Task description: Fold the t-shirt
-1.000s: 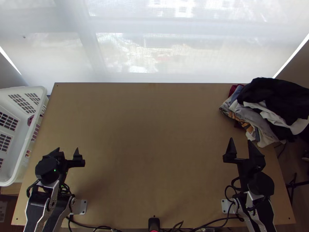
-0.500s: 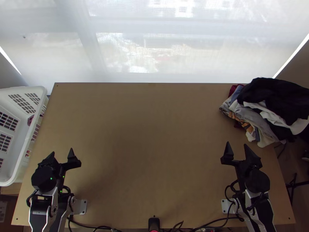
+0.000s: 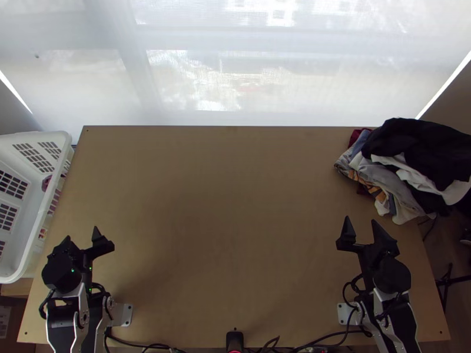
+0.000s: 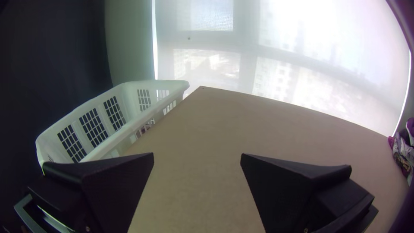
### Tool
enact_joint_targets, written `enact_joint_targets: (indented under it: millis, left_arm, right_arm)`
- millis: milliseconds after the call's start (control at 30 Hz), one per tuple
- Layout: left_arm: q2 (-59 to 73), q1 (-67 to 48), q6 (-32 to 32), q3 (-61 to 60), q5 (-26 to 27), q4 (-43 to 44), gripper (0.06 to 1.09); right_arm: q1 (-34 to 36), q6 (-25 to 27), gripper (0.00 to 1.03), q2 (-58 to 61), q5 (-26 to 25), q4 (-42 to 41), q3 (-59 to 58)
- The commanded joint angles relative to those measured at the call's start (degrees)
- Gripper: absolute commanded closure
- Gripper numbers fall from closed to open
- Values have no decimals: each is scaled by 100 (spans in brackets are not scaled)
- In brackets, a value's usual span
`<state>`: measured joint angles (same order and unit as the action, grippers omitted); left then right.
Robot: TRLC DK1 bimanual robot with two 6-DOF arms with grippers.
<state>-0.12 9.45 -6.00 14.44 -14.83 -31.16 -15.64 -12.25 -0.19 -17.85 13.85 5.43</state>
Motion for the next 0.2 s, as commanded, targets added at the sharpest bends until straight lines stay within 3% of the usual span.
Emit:
enact_joint_targets:
  millis: [0, 167]
  left_arm:
    - [-6, 92, 11, 7, -2, -4, 10]
    - [-6, 92, 2, -2, -2, -4, 10]
  right_arm:
    - [-1, -5, 4, 1, 0, 4, 2]
    - [-1, -5, 4, 1, 0, 4, 2]
